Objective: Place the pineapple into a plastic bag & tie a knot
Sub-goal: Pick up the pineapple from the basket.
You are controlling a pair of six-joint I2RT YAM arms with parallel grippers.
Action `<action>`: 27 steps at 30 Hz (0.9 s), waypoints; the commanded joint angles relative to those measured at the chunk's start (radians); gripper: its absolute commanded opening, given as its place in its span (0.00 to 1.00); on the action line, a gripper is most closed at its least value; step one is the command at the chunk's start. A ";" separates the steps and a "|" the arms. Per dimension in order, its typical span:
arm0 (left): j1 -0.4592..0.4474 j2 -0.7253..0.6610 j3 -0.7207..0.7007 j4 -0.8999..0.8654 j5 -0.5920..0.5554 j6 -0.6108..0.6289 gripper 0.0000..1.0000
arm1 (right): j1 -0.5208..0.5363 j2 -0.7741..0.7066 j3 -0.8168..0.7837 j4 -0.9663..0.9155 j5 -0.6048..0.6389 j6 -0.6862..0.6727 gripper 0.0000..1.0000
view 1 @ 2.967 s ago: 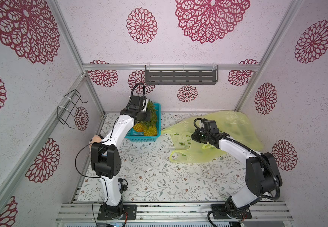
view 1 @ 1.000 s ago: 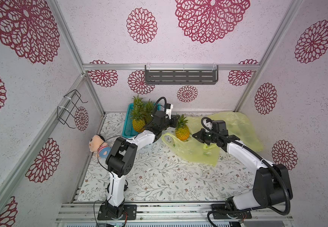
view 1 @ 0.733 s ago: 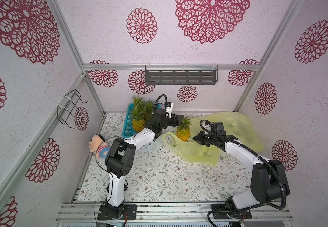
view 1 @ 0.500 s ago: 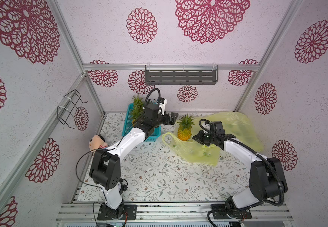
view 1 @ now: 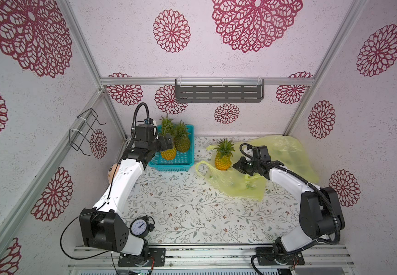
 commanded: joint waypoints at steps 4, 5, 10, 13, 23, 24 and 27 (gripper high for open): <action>0.078 0.170 0.167 -0.084 0.116 -0.006 0.99 | -0.004 -0.001 0.027 0.012 0.008 -0.009 0.00; 0.080 0.206 0.205 -0.096 0.116 0.000 0.99 | -0.005 -0.002 0.025 0.013 0.007 -0.007 0.00; 0.081 0.373 0.397 -0.190 0.116 0.040 0.92 | -0.004 -0.005 0.018 0.018 0.007 -0.009 0.00; 0.079 0.430 0.461 -0.198 0.102 0.051 0.84 | -0.005 -0.008 0.008 0.025 0.005 -0.005 0.00; 0.077 0.631 0.666 -0.297 0.032 0.093 0.80 | -0.005 -0.008 -0.004 0.034 0.003 0.000 0.00; 0.077 0.641 0.675 -0.301 0.041 0.094 0.79 | -0.004 -0.007 -0.006 0.036 0.002 0.000 0.00; 0.075 0.654 0.683 -0.288 0.068 0.099 0.75 | -0.004 -0.007 -0.007 0.040 0.002 0.002 0.00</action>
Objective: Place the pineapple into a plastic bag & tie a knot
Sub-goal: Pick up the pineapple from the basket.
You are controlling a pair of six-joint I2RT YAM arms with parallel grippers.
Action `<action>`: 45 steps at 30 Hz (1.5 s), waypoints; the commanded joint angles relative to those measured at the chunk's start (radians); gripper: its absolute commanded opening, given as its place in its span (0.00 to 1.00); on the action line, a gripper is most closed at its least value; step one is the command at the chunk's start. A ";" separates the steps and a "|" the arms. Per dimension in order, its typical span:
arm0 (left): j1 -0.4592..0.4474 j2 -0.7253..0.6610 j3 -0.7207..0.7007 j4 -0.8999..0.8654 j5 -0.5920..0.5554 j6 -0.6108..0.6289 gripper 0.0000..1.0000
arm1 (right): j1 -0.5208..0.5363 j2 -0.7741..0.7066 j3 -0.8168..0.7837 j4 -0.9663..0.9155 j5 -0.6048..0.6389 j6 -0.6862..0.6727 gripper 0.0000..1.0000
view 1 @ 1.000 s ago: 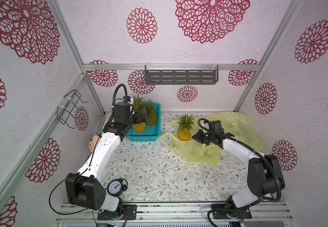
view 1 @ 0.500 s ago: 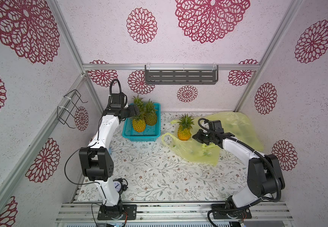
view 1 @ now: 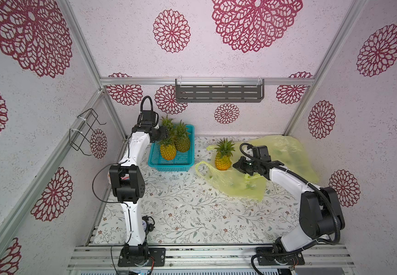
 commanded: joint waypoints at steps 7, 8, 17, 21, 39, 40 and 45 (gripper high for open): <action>-0.007 0.013 0.037 0.033 0.034 0.026 0.67 | -0.004 -0.004 -0.008 0.035 -0.002 0.005 0.00; -0.007 0.014 0.040 0.041 0.037 0.028 0.70 | -0.004 -0.004 -0.008 0.037 -0.002 0.006 0.00; -0.007 0.059 0.085 0.051 0.052 0.054 0.66 | -0.005 -0.007 -0.013 0.039 -0.004 0.008 0.00; -0.008 0.067 0.089 0.039 0.058 0.052 0.37 | -0.004 -0.009 -0.017 0.044 -0.003 0.009 0.00; -0.037 -0.471 -0.281 0.359 0.066 -0.018 0.00 | -0.005 -0.057 -0.046 0.087 -0.034 0.006 0.00; -0.043 -0.505 -0.318 0.380 0.068 -0.018 0.00 | -0.005 -0.065 -0.045 0.087 -0.034 0.006 0.00; -0.069 -0.640 -0.460 0.507 0.159 -0.078 0.00 | -0.005 -0.091 -0.042 0.073 -0.045 -0.006 0.00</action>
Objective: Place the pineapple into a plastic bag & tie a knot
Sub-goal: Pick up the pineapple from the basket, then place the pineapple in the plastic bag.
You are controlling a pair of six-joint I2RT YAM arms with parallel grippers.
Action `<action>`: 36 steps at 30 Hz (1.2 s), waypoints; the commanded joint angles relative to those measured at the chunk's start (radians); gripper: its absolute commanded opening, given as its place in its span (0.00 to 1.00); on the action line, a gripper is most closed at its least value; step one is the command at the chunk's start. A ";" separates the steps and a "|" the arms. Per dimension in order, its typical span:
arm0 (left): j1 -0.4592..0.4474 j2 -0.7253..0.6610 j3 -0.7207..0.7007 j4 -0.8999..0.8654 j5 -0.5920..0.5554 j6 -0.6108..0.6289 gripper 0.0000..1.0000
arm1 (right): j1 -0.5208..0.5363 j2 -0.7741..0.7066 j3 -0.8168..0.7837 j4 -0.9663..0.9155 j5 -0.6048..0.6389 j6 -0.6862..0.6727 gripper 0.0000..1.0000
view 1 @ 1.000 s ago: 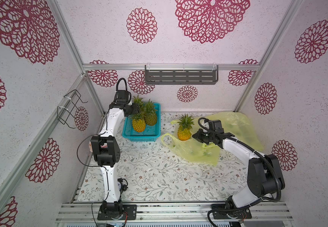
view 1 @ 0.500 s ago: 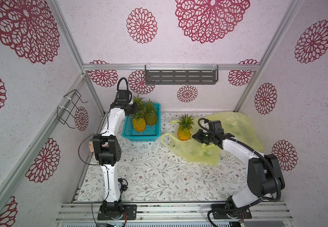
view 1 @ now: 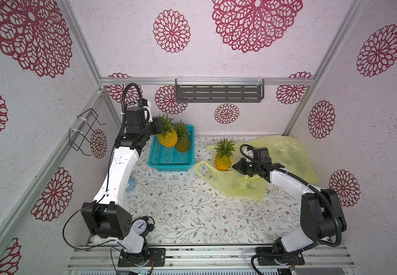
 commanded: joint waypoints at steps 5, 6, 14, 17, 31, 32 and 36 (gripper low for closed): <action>-0.070 -0.075 -0.138 0.334 0.192 -0.157 0.00 | -0.005 -0.072 -0.005 0.020 -0.023 -0.015 0.00; -0.089 -0.061 -0.134 0.337 0.196 -0.161 0.00 | -0.005 -0.072 -0.005 0.020 -0.024 -0.013 0.00; -0.230 0.103 -0.070 0.260 0.134 -0.107 0.00 | -0.006 -0.082 0.000 0.037 -0.061 -0.001 0.00; -0.263 0.153 -0.070 0.269 0.132 -0.110 0.00 | -0.006 -0.087 0.003 0.039 -0.065 0.000 0.00; -0.292 0.241 -0.119 0.378 0.497 -0.271 0.00 | -0.007 -0.071 0.005 0.049 -0.070 0.000 0.00; -0.293 0.236 -0.135 0.395 0.508 -0.286 0.00 | -0.007 -0.069 0.005 0.050 -0.070 0.001 0.00; -0.310 0.231 -0.167 0.378 0.498 -0.292 0.00 | -0.010 -0.066 0.007 0.051 -0.067 0.002 0.00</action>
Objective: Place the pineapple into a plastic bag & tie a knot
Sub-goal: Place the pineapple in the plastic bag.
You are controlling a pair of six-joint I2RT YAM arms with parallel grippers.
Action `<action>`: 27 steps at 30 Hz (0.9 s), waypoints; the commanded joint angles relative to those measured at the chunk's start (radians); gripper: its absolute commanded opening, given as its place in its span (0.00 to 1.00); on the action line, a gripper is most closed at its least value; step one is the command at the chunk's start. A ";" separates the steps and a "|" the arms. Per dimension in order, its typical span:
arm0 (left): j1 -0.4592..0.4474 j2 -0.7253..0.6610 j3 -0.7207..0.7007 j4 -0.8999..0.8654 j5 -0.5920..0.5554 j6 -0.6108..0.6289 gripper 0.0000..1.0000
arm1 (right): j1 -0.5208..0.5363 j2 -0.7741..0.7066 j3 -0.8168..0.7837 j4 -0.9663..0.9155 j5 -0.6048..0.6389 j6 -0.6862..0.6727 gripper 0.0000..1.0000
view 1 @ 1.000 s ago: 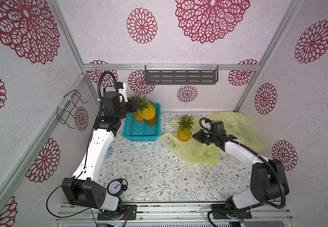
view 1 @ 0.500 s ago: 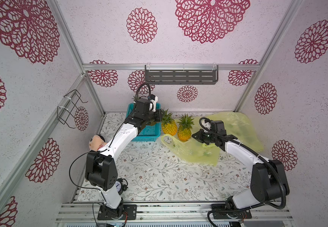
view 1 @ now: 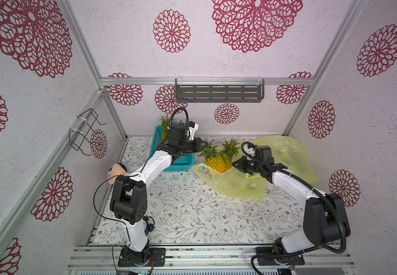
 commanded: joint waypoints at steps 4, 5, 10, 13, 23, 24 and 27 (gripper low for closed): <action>-0.038 -0.064 -0.053 0.082 0.031 -0.041 0.00 | -0.008 -0.027 0.009 0.020 -0.008 0.004 0.00; -0.045 -0.067 -0.061 0.070 0.019 -0.034 0.00 | -0.008 -0.027 0.009 0.020 -0.007 0.004 0.00; -0.084 -0.076 -0.074 0.025 -0.007 -0.002 0.00 | -0.011 -0.024 0.013 0.016 -0.002 0.001 0.00; -0.113 -0.076 -0.072 0.026 -0.030 0.009 0.00 | -0.012 -0.021 0.012 0.018 -0.003 0.002 0.00; -0.206 -0.051 -0.058 -0.034 -0.152 0.099 0.31 | -0.011 -0.024 -0.011 0.028 -0.004 0.004 0.00; -0.215 -0.047 -0.050 -0.049 -0.153 0.111 0.39 | -0.011 -0.026 -0.012 0.028 -0.006 0.005 0.00; -0.221 -0.057 -0.019 -0.088 -0.146 0.137 0.58 | -0.011 -0.029 -0.020 0.029 -0.005 0.003 0.00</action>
